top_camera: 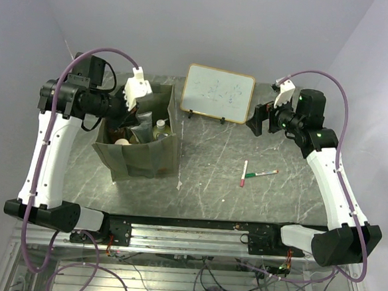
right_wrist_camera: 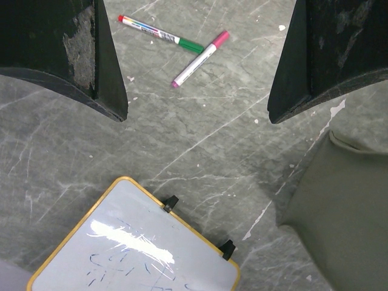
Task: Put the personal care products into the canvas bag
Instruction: Place the care product in the canvas bag.
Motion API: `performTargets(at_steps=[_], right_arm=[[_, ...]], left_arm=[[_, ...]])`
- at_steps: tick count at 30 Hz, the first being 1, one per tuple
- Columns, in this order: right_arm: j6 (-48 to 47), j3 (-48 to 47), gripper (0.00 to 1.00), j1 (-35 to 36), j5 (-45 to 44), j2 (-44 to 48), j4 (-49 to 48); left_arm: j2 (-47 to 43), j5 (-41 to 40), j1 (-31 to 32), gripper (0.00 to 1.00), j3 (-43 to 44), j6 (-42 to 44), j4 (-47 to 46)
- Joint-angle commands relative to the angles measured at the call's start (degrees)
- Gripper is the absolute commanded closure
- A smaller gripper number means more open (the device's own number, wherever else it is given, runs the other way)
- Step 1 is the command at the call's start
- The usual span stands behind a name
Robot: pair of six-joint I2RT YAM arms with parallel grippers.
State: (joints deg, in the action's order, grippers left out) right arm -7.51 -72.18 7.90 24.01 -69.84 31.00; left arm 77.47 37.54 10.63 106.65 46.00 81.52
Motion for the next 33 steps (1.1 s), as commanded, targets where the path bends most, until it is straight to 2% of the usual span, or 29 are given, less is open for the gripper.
performTargets(at_steps=[1, 18, 33], right_arm=[[-0.2, 0.2, 0.00, 0.1, -0.1, 0.5, -1.2], [-0.5, -0.1, 0.00, 0.1, -0.1, -0.2, -1.4], [-0.5, 0.2, 0.00, 0.1, 0.0, 0.4, -1.3]], left_arm=[[0.1, 2.4, 0.7, 0.93, -1.0, -0.7, -5.2], [1.1, -1.2, 3.1, 0.93, -2.9, 1.9, -6.6], [0.6, -3.7, 4.9, 0.93, -10.6, 0.9, -12.5]])
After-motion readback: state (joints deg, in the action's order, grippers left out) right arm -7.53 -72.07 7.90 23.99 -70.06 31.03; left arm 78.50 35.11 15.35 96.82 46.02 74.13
